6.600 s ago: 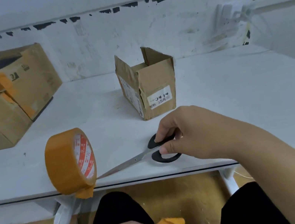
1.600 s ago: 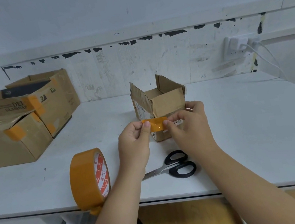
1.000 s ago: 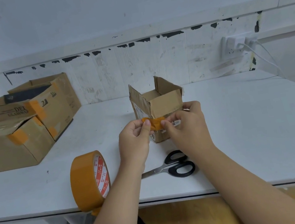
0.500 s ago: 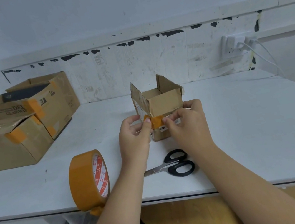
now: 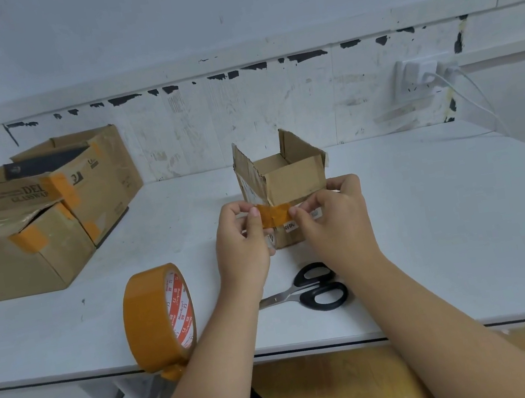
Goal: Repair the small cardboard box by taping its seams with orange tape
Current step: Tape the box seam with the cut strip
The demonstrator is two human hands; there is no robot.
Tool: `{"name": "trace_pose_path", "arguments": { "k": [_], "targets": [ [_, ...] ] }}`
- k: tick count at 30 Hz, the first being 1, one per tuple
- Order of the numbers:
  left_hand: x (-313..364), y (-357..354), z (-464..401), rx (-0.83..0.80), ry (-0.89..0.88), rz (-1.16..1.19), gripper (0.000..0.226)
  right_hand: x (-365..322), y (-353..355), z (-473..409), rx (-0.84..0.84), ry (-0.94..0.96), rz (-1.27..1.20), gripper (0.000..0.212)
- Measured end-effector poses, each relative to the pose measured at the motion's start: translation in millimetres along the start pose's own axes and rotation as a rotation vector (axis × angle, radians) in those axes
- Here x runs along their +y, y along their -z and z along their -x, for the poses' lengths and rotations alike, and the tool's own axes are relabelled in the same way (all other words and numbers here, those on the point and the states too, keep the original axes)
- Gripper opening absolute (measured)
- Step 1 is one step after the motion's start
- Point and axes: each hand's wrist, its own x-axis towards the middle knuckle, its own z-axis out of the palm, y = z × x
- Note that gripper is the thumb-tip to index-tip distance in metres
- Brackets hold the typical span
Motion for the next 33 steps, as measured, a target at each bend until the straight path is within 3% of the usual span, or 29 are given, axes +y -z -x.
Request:
{"name": "trace_pose_path", "arguments": {
  "k": [10,14,23,33],
  "targets": [
    [-1,-5,-5,0.043,-0.059,-0.180,0.012,-1,1,-1,-0.015,-0.018,-0.002,0.012],
    [2,-8,-6,-0.024,0.097,-0.074,0.011,-1,0,-2,-0.006,-0.010,-0.014,0.012],
    [1,-3,-1,-0.026,0.093,-0.089,0.012,0,2,1,0.006,-0.002,-0.024,0.010],
    [2,-3,10,-0.099,-0.104,-0.278,0.016,-10,3,-5,0.022,-0.058,0.022,0.044]
  ]
}}
